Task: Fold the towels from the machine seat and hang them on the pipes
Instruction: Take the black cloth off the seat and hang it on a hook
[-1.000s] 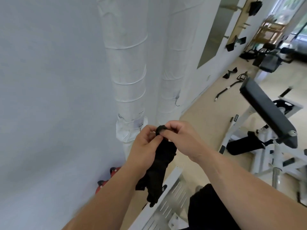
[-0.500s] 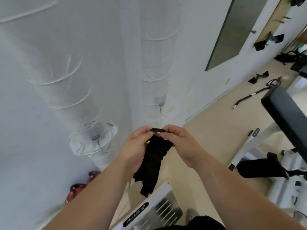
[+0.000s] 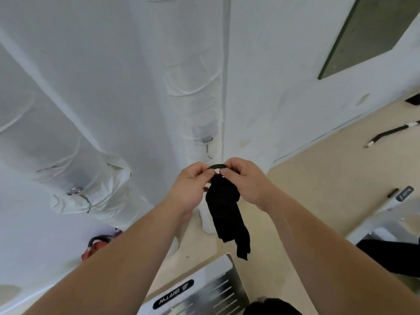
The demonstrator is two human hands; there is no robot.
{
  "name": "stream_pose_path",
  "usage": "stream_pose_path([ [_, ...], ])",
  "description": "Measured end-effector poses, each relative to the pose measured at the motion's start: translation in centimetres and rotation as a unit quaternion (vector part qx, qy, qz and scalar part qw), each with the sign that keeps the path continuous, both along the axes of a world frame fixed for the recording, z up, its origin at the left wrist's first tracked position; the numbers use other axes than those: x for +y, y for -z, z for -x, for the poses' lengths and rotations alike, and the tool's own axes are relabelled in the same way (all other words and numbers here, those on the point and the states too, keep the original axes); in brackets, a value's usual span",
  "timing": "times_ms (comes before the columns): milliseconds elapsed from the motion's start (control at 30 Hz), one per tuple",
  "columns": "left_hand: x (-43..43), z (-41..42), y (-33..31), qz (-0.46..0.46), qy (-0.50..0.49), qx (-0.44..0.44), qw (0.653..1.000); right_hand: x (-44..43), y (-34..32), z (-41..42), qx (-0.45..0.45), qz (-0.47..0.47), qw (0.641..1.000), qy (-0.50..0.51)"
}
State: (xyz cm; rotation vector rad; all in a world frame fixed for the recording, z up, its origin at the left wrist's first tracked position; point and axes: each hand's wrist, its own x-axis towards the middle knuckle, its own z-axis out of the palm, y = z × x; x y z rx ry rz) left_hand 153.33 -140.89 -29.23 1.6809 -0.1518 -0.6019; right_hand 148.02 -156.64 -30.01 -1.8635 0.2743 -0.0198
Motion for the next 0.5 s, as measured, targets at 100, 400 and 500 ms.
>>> stream_pose_path([
  [100, -1.0, -0.6, 1.8, -0.012, -0.047, 0.006, 0.999, -0.8, 1.4, -2.0, 0.000, 0.083, 0.996, -0.023],
  [400, -2.5, -2.8, 3.4, -0.028, -0.137, -0.040, 0.989, -1.7, 3.3, -6.1, -0.045, 0.157, 0.986, -0.015],
  [500, -2.9, -3.9, 3.5, -0.046, -0.153, -0.040, 0.986, -1.8, 3.7, -7.2, -0.042, 0.153, 0.987, -0.003],
])
